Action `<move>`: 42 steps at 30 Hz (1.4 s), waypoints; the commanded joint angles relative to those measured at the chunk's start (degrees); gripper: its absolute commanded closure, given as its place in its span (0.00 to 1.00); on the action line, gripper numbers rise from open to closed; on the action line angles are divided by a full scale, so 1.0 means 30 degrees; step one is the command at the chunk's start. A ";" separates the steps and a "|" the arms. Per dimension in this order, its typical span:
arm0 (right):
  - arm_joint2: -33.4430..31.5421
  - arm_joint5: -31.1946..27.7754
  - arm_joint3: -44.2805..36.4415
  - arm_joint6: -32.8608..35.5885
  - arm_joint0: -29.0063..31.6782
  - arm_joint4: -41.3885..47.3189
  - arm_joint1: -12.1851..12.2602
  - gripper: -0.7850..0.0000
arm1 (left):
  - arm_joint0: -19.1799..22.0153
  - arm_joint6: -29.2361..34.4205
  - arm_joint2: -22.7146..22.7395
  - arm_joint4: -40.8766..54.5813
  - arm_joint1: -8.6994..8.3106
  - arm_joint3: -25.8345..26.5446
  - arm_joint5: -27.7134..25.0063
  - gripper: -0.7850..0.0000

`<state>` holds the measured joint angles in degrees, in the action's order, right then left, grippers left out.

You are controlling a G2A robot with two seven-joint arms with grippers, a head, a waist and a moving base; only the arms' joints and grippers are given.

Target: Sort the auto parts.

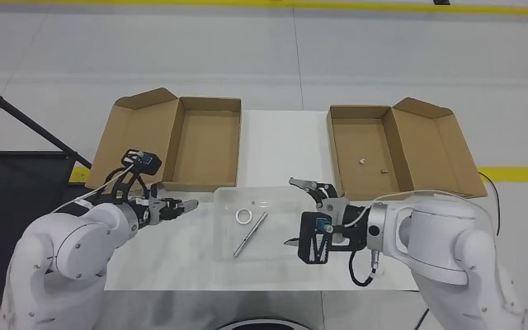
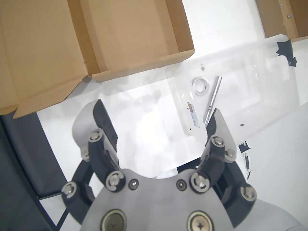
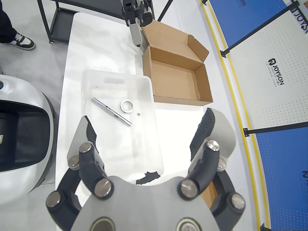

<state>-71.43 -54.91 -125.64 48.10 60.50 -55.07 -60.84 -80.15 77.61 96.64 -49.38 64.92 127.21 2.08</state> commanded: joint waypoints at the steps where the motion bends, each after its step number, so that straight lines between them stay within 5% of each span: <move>1: 0.0002 0.0000 0.0001 0.0000 -0.0003 0.0000 0.0000 0.00 | -0.0002 -0.0001 0.0002 0.0006 0.0000 -0.0001 0.0001 0.00; 5: 0.0039 0.0018 -0.0016 -0.0096 0.0018 -0.0013 -0.0003 0.00 | -0.0022 -0.0773 0.0231 0.0749 0.0043 -0.0429 0.0297 0.00; 8: 0.1341 -0.1021 0.0567 -0.0745 -0.0818 -0.0986 -0.0082 0.00 | -0.0099 -0.2158 0.1731 0.3662 0.0076 -0.1471 0.0393 0.00; 14: 0.7241 -0.1030 0.3488 -0.0608 -0.5980 -0.2407 -0.0654 0.00 | -0.1596 -0.4183 0.5026 0.7859 0.0075 -0.2270 -0.0267 0.00; 21: 1.3228 -0.0986 0.8213 -0.0562 -1.1945 -0.2281 -0.2058 0.00 | -0.3968 -0.5290 0.7151 1.0667 0.0098 -0.1997 -0.1315 0.00; 31: 1.3510 -0.0827 0.8504 -0.0580 -1.1987 -0.2369 -0.2118 0.00 | -0.4432 -0.5471 0.7353 1.0898 0.0098 -0.1916 -0.1436 0.00; 37: 1.6224 -0.1030 1.0276 -0.1403 -1.2465 -0.3092 -0.2860 0.00 | -0.4432 -0.5471 0.7353 1.0898 0.0098 -0.1916 -0.1436 0.00; 41: 1.8115 -0.1030 1.1690 -0.1841 -1.3522 -0.2477 -0.3360 0.48 | -0.4432 -0.5471 0.7353 1.0898 0.0098 -0.1916 -0.1436 0.00; 42: 1.8493 -0.1030 1.1924 -0.2014 -1.3792 -0.2256 -0.3446 0.47 | -0.4432 -0.5471 0.7353 1.0898 0.0098 -0.1916 -0.1436 0.00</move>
<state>-16.93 -58.00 -90.47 42.41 19.81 -62.38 -71.00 -93.45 61.20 118.70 -16.69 65.21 121.46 -2.23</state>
